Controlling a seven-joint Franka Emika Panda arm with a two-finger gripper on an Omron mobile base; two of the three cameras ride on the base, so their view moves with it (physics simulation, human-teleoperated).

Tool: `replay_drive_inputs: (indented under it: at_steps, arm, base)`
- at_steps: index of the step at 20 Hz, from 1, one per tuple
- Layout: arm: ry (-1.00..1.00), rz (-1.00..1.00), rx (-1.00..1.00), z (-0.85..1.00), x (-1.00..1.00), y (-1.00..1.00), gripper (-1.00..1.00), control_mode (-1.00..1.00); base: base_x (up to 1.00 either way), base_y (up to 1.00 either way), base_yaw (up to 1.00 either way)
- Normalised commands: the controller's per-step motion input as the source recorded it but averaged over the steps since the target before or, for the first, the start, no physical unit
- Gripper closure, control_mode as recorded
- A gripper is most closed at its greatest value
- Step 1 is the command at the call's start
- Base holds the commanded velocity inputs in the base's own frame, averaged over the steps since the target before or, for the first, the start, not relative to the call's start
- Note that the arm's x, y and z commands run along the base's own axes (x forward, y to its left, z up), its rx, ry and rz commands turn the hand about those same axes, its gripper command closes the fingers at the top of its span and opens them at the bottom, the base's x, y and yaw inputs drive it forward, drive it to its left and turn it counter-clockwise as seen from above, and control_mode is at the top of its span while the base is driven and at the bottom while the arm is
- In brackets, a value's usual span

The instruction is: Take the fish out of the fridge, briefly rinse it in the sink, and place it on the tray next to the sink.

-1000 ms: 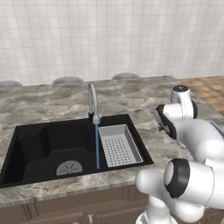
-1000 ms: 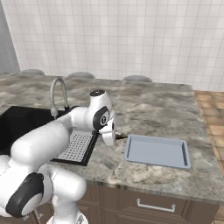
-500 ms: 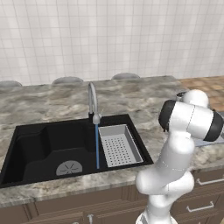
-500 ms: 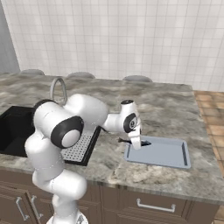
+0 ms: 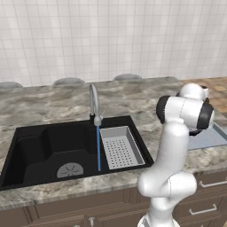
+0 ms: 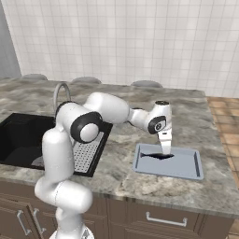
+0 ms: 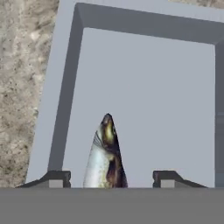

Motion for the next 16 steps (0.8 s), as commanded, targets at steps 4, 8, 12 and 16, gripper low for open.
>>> replay_drive_inputs:
  at_steps: [4, 8, 12, 16]
  arm:
    - [-0.02, 0.00, 0.03, 0.64, -0.60, 0.04, -1.00, -1.00]
    - [-0.08, 0.04, -0.05, 0.38, -0.98, 0.80, -1.00, -1.00]
    - [-0.04, 0.13, -0.20, 0.02, -1.00, 1.00, -1.00, -1.00]
    - [-0.05, 0.16, -0.25, 0.00, -1.00, 1.00, -1.00, -1.00]
  base:
    - [0.00, 0.00, 0.00]
    - [0.00, 0.00, 0.00]
    - [0.00, 0.00, 0.00]
    - [0.00, 0.00, 0.00]
